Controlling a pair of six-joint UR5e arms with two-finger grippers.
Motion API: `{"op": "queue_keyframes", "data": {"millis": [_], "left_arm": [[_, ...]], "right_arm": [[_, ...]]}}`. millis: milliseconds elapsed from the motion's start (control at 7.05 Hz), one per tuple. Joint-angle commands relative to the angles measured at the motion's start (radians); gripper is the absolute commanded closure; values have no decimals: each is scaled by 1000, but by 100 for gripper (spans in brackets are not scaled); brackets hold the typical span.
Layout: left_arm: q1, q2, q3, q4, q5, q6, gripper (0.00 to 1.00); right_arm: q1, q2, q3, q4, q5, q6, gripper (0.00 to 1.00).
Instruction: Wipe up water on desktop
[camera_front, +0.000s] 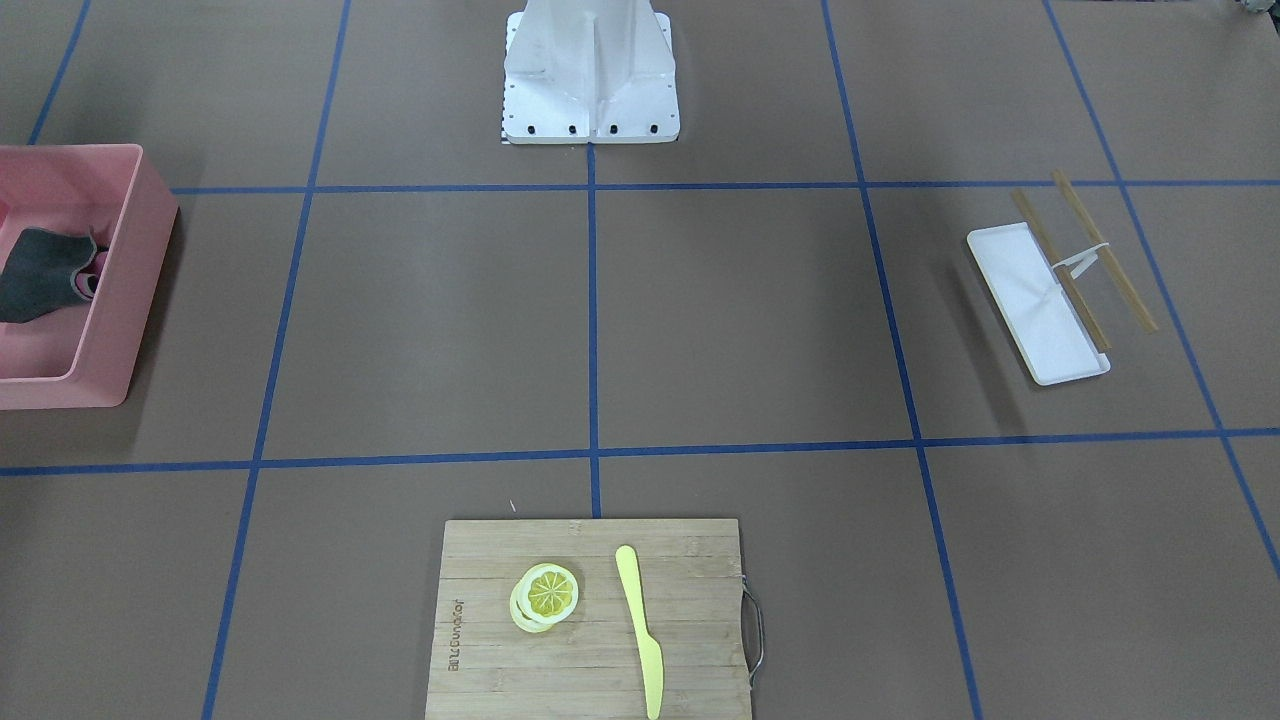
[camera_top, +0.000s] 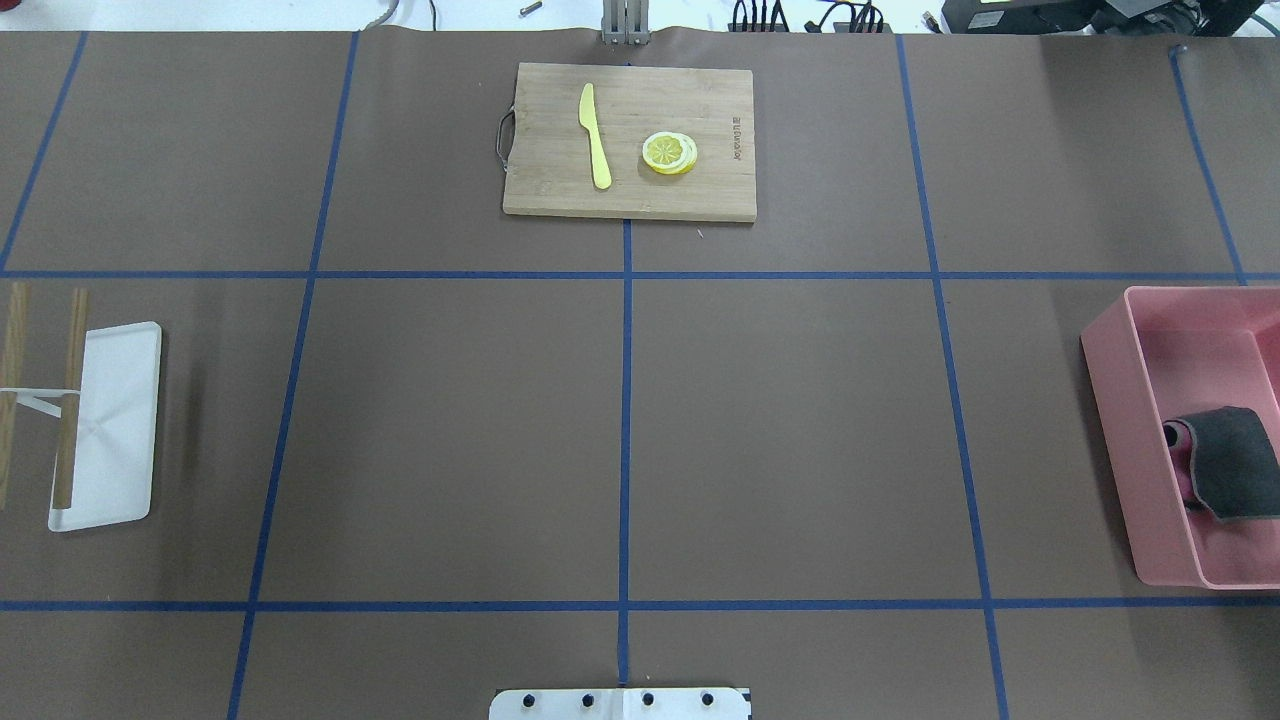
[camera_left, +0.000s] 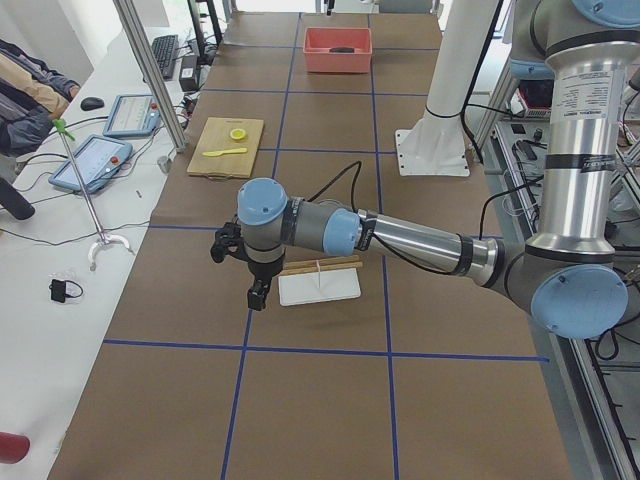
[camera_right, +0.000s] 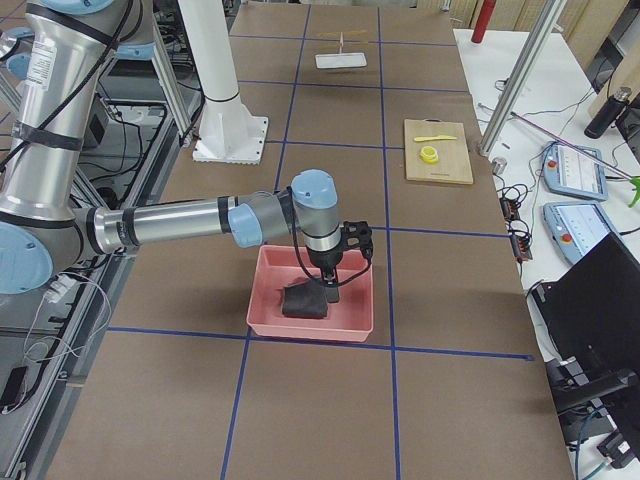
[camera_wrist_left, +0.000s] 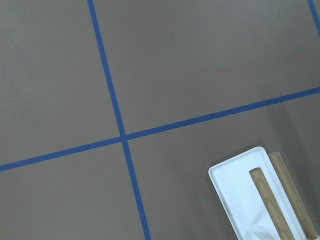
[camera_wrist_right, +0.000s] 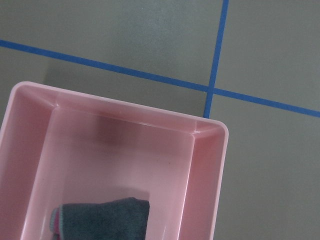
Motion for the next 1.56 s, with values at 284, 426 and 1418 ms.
{"op": "queue_keyframes", "data": {"millis": [284, 426, 1418], "left_arm": [[0, 0, -25, -5, 5, 2, 2], [0, 9, -32, -5, 5, 2, 2], [-7, 54, -62, -5, -64, 8, 2]], "right_arm": [[1, 1, -15, 1, -14, -17, 0], [0, 3, -17, 1, -17, -12, 0], [1, -9, 3, -2, 105, 0, 0]]}}
